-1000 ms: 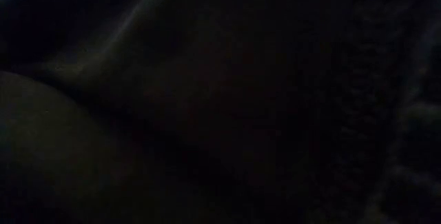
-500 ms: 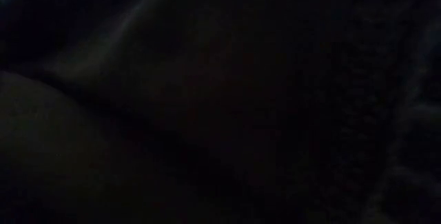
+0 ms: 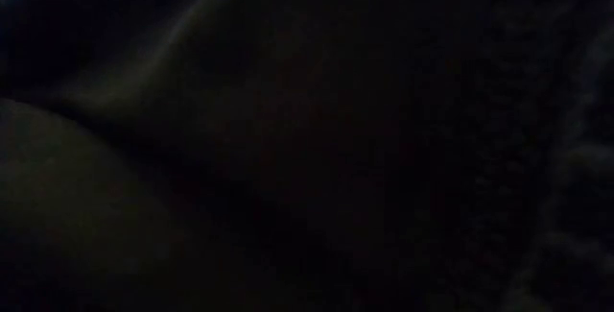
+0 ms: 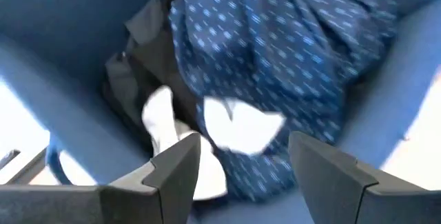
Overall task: Sort clothes
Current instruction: Put the top black boxer into the laundry bin
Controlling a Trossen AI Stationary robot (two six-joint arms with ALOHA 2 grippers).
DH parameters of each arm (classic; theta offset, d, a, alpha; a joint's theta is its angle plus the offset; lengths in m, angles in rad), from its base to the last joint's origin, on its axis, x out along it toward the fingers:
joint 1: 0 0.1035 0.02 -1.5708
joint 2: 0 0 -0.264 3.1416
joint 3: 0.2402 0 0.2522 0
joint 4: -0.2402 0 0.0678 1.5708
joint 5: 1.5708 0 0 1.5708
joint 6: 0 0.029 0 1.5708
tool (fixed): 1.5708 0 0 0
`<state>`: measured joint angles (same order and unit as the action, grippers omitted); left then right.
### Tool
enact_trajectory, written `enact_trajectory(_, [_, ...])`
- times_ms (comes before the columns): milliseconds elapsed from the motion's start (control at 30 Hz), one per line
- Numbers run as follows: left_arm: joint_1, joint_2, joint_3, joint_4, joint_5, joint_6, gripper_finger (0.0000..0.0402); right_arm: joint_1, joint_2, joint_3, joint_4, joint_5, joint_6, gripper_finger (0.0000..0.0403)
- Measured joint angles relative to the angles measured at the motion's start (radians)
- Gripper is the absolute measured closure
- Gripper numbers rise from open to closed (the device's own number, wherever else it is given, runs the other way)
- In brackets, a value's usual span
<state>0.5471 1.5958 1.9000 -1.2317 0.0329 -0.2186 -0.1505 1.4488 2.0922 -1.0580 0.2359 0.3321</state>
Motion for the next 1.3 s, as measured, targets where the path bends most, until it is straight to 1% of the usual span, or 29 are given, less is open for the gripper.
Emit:
enact_trajectory(100, [-0.05,-0.081,0.004,-0.077,-0.06,-0.063,0.0187,0.0,0.004,0.0,-0.004,0.0,-0.001,0.021])
enact_trajectory(267, [-0.152,-0.15,-0.004,-0.243,-0.226,-0.174,0.0188,0.0,0.005,0.0,-0.024,0.0,-0.025,0.021])
enact_trajectory(333, [-0.186,-0.179,-0.029,-0.291,-0.249,-0.246,0.0188,0.0,0.005,0.0,-0.025,0.0,-0.027,0.021])
enact_trajectory(400, [-0.207,-0.215,-0.074,-0.309,-0.249,-0.313,0.0189,0.0,0.005,0.0,-0.026,0.0,-0.035,0.021])
enact_trajectory(467, [-0.229,-0.241,-0.143,-0.315,-0.25,-0.371,0.0189,0.0,0.005,0.0,-0.026,0.0,-0.045,0.021])
enact_trajectory(600, [-0.257,-0.281,-0.332,-0.311,-0.246,-0.469,0.0189,0.0,0.005,0.0,-0.026,0.0,-0.045,0.021])
enact_trajectory(733, [-0.253,-0.316,-0.522,-0.316,-0.197,-0.574,0.0189,0.0,0.005,0.0,-0.026,0.0,-0.045,0.021])
enact_trajectory(867, [-0.259,-0.323,-0.691,-0.306,-0.175,-0.635,0.0184,0.0,0.005,0.0,-0.026,0.0,-0.045,0.021])
enact_trajectory(933, [-0.255,-0.326,-0.769,-0.296,-0.174,-0.642,0.0181,0.0,0.005,0.0,-0.026,0.0,-0.045,0.021])
enact_trajectory(1100, [-0.253,-0.325,-0.959,-0.149,-0.108,-0.643,0.0179,0.0,0.005,0.0,-0.026,0.0,-0.042,0.021])
enact_trajectory(1300, [-0.252,-0.323,-1.153,0.052,-0.086,-0.669,0.0178,0.0,0.005,0.0,-0.025,0.0,-0.042,0.021])
